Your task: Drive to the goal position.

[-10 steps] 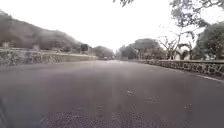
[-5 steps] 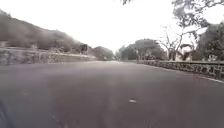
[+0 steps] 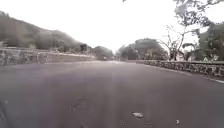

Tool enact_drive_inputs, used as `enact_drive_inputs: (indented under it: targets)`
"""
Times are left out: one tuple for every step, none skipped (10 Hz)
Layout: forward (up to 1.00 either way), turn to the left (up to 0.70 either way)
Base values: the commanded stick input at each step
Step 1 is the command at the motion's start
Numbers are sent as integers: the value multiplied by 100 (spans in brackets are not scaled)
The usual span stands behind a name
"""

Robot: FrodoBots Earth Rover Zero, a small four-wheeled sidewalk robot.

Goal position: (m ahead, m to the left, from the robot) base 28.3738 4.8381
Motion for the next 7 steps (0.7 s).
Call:
enact_drive_inputs:
  targets:
    - [70, 0]
    - [70, 0]
    - [70, 0]
    - [70, 0]
    - [70, 0]
    - [70, 0]
    - [70, 0]
